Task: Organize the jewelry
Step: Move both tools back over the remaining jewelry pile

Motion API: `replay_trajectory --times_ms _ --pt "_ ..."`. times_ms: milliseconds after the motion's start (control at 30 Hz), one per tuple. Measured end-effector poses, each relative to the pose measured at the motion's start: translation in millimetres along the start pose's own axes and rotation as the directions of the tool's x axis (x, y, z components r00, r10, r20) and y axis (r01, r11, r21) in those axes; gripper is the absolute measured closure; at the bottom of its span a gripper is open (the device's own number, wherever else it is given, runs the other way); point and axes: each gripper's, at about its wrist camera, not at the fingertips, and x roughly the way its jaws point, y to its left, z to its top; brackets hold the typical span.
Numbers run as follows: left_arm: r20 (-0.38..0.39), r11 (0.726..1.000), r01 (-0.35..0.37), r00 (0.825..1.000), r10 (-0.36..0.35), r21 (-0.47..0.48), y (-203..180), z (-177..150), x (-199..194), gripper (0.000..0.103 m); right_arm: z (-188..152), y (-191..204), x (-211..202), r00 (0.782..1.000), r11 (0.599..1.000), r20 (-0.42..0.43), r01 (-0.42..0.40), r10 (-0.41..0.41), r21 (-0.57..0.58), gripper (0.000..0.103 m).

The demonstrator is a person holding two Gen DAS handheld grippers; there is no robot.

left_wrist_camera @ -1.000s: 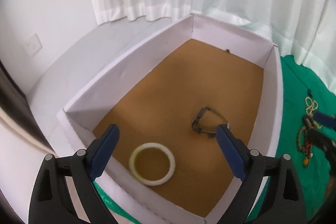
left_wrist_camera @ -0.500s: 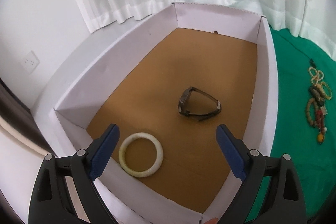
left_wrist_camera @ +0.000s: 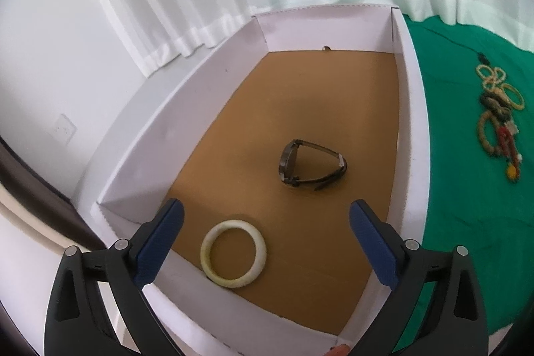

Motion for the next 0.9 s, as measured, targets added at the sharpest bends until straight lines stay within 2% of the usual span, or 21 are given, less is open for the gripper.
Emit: replay_trajectory --times_ms 200,367,433,500,567,667,767,833,900 --pt "-0.049 0.993 0.099 0.994 -0.103 -0.063 7.6 -6.1 -3.2 0.003 -3.8 7.6 -0.4 1.0 0.999 -0.008 0.007 -0.007 -0.036 0.033" --pt "-0.015 0.976 0.152 0.988 -0.156 -0.156 19.2 -8.1 -8.8 0.002 -5.2 4.7 2.8 1.0 0.999 -0.019 0.016 -0.017 -0.03 0.033" --pt "-0.022 0.971 0.144 0.988 -0.151 -0.191 24.5 -7.4 -11.2 0.002 -6.1 1.8 2.6 0.999 0.999 -0.026 0.03 -0.031 -0.031 0.031" --pt "-0.014 0.974 0.12 0.992 -0.125 -0.195 27.1 -7.9 -17.6 0.002 -7.8 -3.9 2.8 0.998 0.998 -0.035 0.056 -0.057 -0.034 0.025" --pt "0.007 0.974 0.111 0.994 -0.112 -0.196 28.1 -7.5 -29.2 0.002 -10.3 -13.1 3.9 0.995 0.995 -0.045 0.091 -0.093 -0.036 0.024" --pt "0.054 0.969 0.156 0.987 -0.149 -0.189 24.0 -4.5 -56.2 0.002 -16.2 -32.0 9.8 0.982 0.985 -0.079 0.17 -0.173 -0.034 0.024" --pt "0.111 0.951 0.265 0.962 -0.25 -0.157 9.8 -0.8 -88.6 0.002 -23.5 -50.9 13.5 0.962 0.968 -0.103 0.25 -0.251 -0.019 0.024" --pt "0.144 0.927 0.356 0.93 -0.339 -0.121 -5.9 0.0 -109.5 0.002 -28.9 -64.2 14.5 0.943 0.949 -0.113 0.314 -0.314 -0.012 0.024" --pt "0.158 0.894 0.446 0.887 -0.433 -0.053 -29.5 -0.5 -128.8 0.001 -32.1 -75.3 16.1 0.931 0.939 -0.122 0.345 -0.343 -0.009 0.024"
